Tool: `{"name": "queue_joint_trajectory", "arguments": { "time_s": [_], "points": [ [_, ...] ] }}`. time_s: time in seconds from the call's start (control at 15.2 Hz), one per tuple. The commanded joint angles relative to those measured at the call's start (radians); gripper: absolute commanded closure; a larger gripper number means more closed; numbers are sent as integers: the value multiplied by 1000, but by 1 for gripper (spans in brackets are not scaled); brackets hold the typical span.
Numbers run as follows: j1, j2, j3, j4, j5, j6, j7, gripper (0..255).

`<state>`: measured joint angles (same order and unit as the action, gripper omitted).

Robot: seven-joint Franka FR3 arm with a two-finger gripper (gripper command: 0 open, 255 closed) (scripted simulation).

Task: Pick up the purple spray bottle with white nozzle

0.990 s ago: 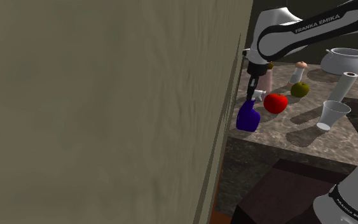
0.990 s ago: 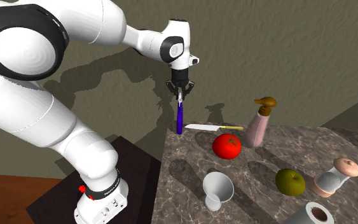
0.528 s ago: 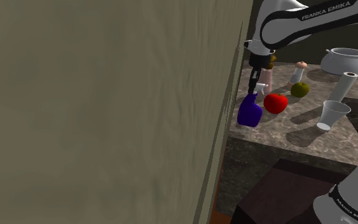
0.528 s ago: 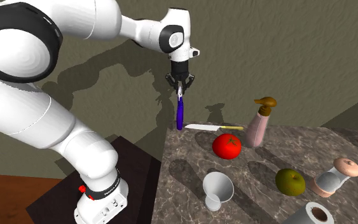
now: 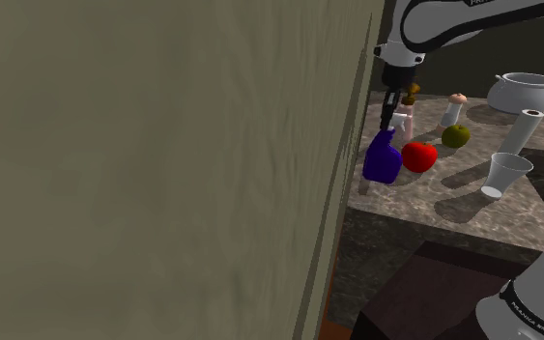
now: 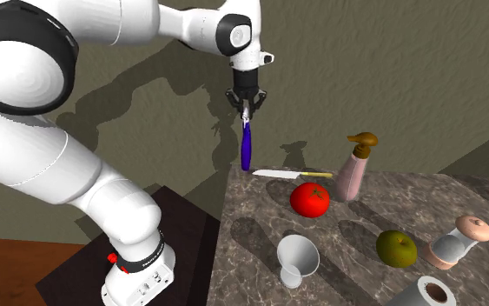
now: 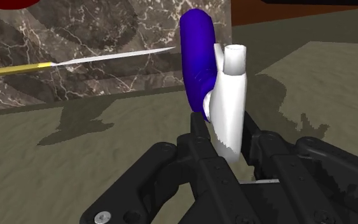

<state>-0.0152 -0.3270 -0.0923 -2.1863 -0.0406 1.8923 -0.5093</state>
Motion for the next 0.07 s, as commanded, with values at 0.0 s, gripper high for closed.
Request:
{"name": "queue_joint_trajectory", "arguments": {
  "time_s": [0.0],
  "points": [
    [0, 1, 0, 8, 0, -8, 0, 255]
  ]
}}
